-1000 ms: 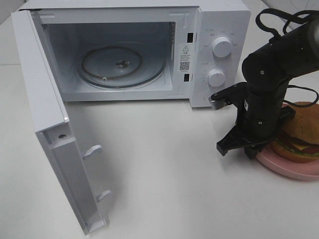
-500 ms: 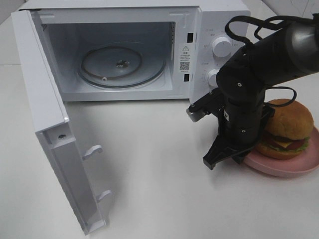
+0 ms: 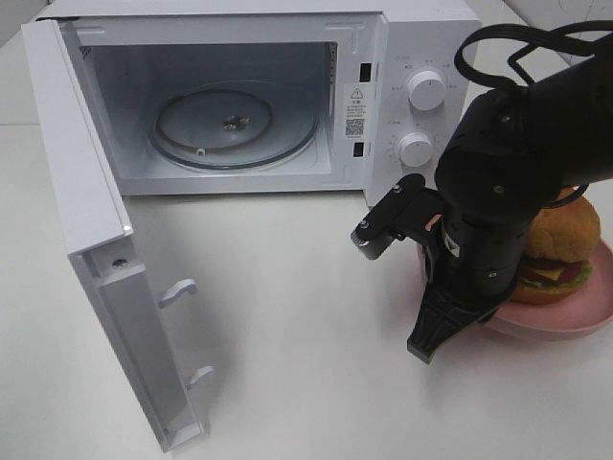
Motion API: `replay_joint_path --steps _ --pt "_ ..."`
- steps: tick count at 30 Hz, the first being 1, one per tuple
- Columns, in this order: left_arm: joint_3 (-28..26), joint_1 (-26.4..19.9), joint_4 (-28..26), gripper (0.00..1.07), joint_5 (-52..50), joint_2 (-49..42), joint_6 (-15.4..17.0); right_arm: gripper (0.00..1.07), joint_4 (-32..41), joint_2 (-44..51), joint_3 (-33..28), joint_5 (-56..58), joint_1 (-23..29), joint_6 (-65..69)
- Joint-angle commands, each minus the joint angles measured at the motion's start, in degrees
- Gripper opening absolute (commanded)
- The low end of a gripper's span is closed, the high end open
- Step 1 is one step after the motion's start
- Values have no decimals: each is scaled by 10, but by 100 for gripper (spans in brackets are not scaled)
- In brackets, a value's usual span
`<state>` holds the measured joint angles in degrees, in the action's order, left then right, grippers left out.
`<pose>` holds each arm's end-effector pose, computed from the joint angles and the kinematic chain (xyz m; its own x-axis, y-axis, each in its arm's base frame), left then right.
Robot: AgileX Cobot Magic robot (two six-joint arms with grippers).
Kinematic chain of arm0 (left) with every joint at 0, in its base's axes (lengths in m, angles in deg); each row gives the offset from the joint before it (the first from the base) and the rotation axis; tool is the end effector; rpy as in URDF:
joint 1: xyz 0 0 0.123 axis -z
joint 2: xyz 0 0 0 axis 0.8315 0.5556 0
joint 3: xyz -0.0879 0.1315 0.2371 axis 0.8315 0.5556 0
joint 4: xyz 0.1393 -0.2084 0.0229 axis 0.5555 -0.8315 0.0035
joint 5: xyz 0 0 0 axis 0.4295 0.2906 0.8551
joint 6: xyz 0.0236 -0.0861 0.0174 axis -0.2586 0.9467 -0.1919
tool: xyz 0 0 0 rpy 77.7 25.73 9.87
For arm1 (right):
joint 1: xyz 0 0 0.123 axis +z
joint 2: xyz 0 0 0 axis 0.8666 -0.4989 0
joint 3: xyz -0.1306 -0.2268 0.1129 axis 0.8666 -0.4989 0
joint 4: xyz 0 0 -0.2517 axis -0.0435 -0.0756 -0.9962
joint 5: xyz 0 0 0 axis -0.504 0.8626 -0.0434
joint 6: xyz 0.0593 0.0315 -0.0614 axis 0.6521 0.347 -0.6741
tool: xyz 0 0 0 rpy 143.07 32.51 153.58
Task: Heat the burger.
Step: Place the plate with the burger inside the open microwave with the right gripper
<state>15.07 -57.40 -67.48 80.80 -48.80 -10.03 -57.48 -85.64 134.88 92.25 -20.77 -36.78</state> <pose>-0.0051 -0.0120 0.2798 -0.4067 0.1422 -0.9024 0.1616 0.9834 0.0821 0.2450 0.1652 0.1421 -0.6335 -0.7712 -0.0629 -0.7199 0.6172 -0.3174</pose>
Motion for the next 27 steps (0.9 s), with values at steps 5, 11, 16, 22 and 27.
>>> replay_joint_path --steps 5,11,16,22,27 --pt "1 3 -2 0 0 -13 3 0 -44 53 -36 1 60 -34" --pt "1 3 -2 0 0 -13 3 0 -44 88 -66 -43 92 -89" --pt "1 3 -2 0 0 -13 3 0 -42 107 -87 -78 114 -163" --pt "1 3 -2 0 0 -13 2 0 -42 107 -88 -116 114 -234" --pt "1 3 -2 0 0 -13 2 0 -42 107 -88 -140 114 -343"
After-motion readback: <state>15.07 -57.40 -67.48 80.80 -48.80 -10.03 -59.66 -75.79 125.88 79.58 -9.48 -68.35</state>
